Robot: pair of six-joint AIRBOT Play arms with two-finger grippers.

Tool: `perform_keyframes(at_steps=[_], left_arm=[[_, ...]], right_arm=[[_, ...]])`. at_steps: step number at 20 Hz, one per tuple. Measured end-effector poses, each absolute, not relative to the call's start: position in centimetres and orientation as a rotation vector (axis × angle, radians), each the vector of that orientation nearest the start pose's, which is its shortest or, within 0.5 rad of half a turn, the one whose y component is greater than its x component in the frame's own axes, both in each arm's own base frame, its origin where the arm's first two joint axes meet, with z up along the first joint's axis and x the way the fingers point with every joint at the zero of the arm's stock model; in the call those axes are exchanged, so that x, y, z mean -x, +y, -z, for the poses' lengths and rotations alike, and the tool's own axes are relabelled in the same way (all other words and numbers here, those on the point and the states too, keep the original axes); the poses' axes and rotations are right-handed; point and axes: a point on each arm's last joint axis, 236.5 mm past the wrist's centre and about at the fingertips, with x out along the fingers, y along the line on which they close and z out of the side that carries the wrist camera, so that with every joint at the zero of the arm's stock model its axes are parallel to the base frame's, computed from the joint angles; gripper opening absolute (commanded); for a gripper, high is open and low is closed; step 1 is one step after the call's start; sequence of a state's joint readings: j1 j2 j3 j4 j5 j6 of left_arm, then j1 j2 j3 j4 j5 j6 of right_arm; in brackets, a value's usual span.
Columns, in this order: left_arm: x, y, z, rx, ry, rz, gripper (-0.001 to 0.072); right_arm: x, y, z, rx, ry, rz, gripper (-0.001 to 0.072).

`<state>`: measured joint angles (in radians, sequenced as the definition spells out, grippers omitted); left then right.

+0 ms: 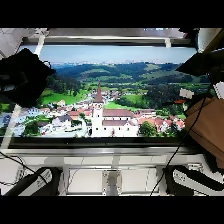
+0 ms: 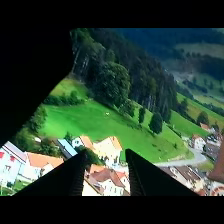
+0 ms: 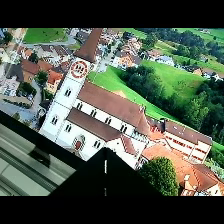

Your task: Fold the clothes and pants, and hang the long-sleeved shirts on hangers.

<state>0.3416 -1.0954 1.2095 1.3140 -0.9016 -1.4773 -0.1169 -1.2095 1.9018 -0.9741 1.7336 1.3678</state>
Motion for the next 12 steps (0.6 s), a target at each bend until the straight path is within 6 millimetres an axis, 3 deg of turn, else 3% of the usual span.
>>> perform_keyframes(at_steps=[5,7,12], left_arm=[[-47.1,14.9,-8.8,0.592,0.659,-0.337,0.0314],[-49.0,17.0,-6.6,0.772,0.592,-0.394,0.0555],[-51.6,21.8,-1.4,0.998,0.458,-0.527,0.0559]], right_arm=[[-33.8,9.2,-28.3,-0.095,0.926,-0.572,0.0006],[-33.9,9.2,-28.3,-0.095,0.925,-0.571,0.0006],[-34.0,9.2,-28.4,-0.097,0.919,-0.568,0.0005]])
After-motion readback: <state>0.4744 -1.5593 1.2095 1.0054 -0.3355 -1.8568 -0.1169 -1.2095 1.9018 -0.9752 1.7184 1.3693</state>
